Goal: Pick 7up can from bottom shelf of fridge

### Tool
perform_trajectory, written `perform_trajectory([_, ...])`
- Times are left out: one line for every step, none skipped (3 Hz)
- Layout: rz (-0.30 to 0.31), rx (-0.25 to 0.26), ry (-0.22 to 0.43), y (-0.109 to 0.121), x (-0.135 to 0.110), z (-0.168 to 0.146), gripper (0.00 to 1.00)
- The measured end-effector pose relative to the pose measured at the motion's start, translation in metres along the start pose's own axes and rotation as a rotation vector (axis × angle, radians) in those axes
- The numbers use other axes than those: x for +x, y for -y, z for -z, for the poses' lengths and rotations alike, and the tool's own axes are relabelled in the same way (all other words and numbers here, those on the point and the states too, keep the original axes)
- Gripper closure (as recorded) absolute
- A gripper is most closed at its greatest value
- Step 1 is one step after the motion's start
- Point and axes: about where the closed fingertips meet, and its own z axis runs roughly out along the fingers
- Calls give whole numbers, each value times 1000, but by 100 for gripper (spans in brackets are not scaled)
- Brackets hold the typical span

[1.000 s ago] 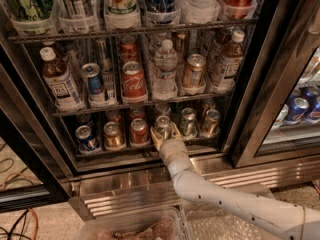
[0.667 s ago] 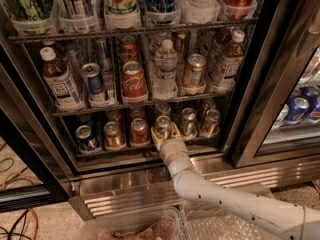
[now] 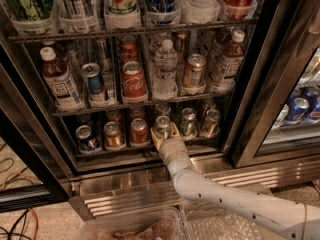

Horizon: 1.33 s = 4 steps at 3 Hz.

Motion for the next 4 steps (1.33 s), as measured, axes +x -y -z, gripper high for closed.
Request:
perform_trajectory([39, -38, 26, -13, -24, 5, 100])
perform_trajectory([59, -99, 73, -27, -56, 16, 100])
perform_trajectory([85, -168, 98, -40, -76, 37, 100])
perform_trajectory([117, -198, 66, -37, -76, 70, 100])
